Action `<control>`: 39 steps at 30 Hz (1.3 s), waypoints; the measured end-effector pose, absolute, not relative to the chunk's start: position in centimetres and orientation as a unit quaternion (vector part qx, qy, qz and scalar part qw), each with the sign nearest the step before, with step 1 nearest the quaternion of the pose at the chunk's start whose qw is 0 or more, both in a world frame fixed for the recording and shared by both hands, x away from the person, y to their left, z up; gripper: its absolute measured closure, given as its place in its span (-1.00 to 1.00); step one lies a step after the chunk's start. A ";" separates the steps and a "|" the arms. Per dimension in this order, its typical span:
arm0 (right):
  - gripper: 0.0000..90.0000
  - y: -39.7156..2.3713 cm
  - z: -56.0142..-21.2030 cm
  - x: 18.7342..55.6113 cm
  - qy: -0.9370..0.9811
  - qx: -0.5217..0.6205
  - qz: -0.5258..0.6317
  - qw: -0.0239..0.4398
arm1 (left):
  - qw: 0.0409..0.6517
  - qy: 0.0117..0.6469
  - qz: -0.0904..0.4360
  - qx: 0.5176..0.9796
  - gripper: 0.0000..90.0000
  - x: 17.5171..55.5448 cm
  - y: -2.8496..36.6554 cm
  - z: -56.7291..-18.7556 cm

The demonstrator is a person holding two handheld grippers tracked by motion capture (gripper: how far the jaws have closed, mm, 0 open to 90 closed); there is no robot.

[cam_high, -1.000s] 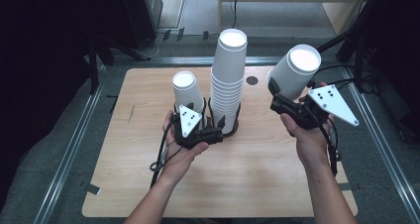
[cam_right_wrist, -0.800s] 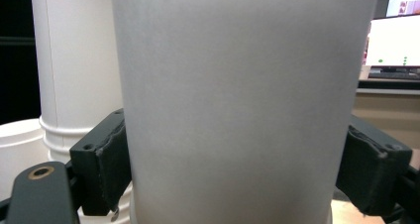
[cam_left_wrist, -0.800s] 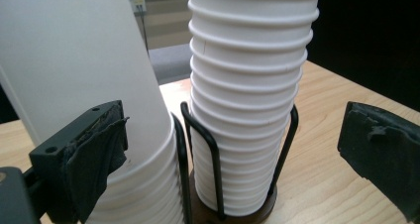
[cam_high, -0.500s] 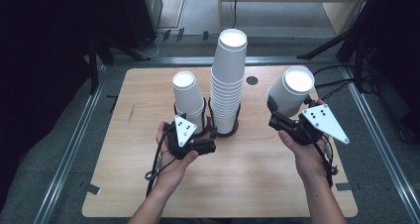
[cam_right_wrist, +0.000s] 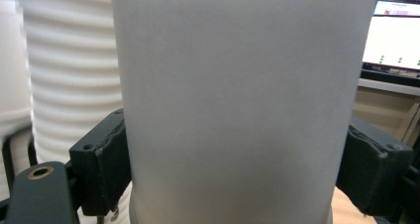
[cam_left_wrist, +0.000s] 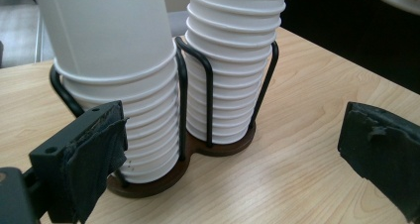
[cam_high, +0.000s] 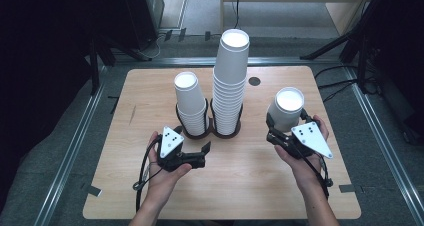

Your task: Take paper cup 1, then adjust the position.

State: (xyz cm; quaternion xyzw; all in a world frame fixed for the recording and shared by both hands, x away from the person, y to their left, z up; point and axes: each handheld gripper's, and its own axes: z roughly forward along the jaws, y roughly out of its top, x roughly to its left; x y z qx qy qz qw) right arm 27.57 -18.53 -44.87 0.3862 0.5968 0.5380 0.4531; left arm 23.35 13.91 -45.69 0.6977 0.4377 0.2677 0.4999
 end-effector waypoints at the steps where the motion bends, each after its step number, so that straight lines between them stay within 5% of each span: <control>1: -0.69 -18.4 -45.1 27.5 0.603 0.382 0.530 0.458 | 0.501 0.438 0.265 0.697 -1.00 23.3 14.0 -45.7; 39: -0.72 -12.2 -50.8 25.7 0.724 0.174 0.407 0.528 | 0.524 0.401 0.210 0.721 -1.00 22.8 13.2 -45.9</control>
